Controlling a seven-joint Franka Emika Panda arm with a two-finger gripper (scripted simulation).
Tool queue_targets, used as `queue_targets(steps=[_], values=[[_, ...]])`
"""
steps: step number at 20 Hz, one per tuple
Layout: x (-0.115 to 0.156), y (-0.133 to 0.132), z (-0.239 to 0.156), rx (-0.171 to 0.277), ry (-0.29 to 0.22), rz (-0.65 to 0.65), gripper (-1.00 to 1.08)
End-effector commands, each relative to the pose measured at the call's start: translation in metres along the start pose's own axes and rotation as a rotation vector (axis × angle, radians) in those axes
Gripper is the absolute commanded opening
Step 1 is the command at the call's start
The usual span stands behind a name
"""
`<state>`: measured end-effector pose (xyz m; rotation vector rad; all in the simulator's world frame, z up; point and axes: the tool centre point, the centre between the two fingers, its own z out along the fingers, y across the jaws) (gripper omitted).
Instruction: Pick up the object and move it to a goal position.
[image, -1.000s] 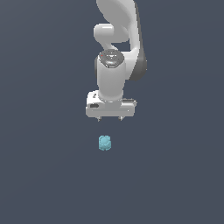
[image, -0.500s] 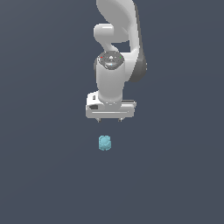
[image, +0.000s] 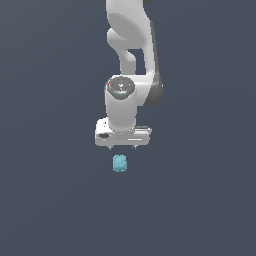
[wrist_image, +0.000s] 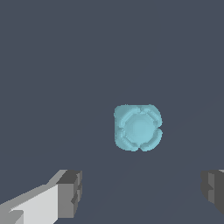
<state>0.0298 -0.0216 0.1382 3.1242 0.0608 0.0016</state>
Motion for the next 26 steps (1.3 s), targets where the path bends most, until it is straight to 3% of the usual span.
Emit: queue_targets(steps=[1, 11, 19, 26], values=[[0.008, 0.005, 0.014, 0.004, -0.001, -0.002, 1.00], [0.025, 0.016, 0.047, 0.016, -0.001, -0.006, 1.00], [0.024, 0.016, 0.054, 0.016, -0.002, -0.005, 1.00], [0.024, 0.016, 0.088, 0.017, -0.001, -0.006, 1.00]])
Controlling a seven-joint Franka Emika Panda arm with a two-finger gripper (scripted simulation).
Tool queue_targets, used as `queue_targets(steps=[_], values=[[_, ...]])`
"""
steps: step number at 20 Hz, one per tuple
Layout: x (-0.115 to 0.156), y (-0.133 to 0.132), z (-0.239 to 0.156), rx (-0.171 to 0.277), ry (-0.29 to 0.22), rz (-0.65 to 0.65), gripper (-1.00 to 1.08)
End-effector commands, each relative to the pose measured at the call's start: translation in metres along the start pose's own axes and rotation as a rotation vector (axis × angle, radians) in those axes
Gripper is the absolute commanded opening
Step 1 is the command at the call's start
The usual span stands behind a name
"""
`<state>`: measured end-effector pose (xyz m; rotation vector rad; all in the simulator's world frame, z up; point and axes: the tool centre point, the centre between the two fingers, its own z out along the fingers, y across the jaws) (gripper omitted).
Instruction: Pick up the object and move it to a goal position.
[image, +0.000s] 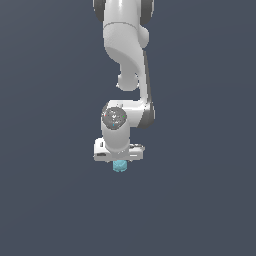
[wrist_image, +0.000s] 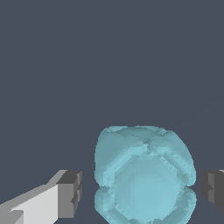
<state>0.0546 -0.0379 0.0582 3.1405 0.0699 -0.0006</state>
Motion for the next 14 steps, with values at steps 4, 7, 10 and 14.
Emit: queue_targets(steps=[4, 7, 10, 14], values=[[0.0003, 0.0002, 0.0187, 0.000, 0.000, 0.000, 1.00], [0.0012, 0.0003, 0.0191, 0.000, 0.000, 0.000, 1.00], [0.0012, 0.0003, 0.0191, 0.000, 0.000, 0.000, -1.00], [0.0012, 0.0003, 0.0191, 0.000, 0.000, 0.000, -1.00]])
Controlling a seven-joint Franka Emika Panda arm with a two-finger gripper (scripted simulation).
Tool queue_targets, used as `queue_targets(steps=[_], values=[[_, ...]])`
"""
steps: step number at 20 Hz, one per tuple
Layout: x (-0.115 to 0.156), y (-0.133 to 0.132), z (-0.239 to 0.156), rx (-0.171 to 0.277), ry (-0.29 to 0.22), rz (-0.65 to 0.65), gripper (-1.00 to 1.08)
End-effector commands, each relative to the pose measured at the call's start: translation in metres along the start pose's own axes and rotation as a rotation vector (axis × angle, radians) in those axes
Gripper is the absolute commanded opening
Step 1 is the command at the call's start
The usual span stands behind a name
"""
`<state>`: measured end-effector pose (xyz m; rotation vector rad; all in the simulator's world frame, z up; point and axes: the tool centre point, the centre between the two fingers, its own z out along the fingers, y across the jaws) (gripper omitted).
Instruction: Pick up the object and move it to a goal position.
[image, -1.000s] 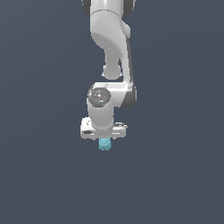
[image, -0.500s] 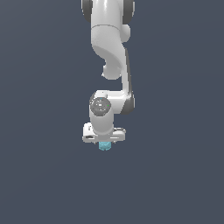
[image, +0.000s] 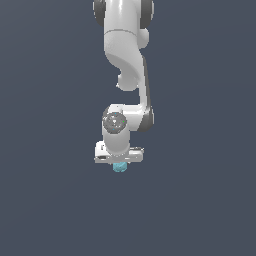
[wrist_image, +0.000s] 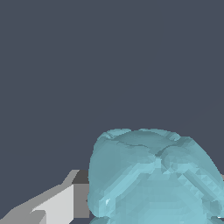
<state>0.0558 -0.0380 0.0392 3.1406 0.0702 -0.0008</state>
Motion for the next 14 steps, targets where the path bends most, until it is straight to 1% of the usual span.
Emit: queue_targets(steps=[1, 8, 14], values=[[0.000, 0.000, 0.000, 0.000, 0.000, 0.000, -1.00], [0.000, -0.004, -0.005, 0.000, 0.001, 0.000, -1.00], [0.002, -0.024, -0.033, 0.000, 0.001, 0.000, -1.00]])
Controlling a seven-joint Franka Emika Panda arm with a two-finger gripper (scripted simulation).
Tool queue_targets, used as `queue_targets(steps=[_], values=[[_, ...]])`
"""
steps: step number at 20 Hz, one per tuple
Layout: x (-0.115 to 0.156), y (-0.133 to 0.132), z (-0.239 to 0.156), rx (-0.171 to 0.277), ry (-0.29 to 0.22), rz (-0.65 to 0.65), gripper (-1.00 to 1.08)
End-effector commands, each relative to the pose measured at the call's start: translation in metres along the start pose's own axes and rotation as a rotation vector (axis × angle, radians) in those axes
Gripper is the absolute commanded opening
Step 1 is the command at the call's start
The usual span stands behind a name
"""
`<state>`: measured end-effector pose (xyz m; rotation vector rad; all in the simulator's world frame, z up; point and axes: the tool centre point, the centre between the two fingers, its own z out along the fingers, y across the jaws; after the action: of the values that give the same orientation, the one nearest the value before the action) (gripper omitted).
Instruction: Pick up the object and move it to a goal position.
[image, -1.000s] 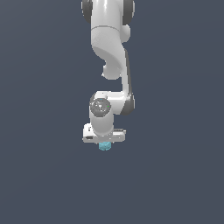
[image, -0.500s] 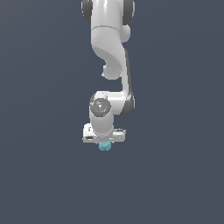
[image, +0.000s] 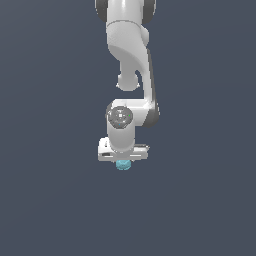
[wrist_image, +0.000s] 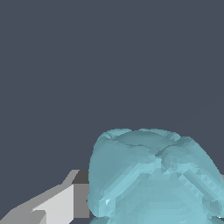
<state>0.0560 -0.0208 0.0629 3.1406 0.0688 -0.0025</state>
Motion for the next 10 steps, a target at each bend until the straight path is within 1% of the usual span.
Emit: queue_targets(steps=[1, 10], values=[[0.001, -0.012, -0.016, 0.000, 0.002, -0.001, -1.00], [0.007, -0.073, -0.100, -0.001, 0.002, -0.001, -1.00]])
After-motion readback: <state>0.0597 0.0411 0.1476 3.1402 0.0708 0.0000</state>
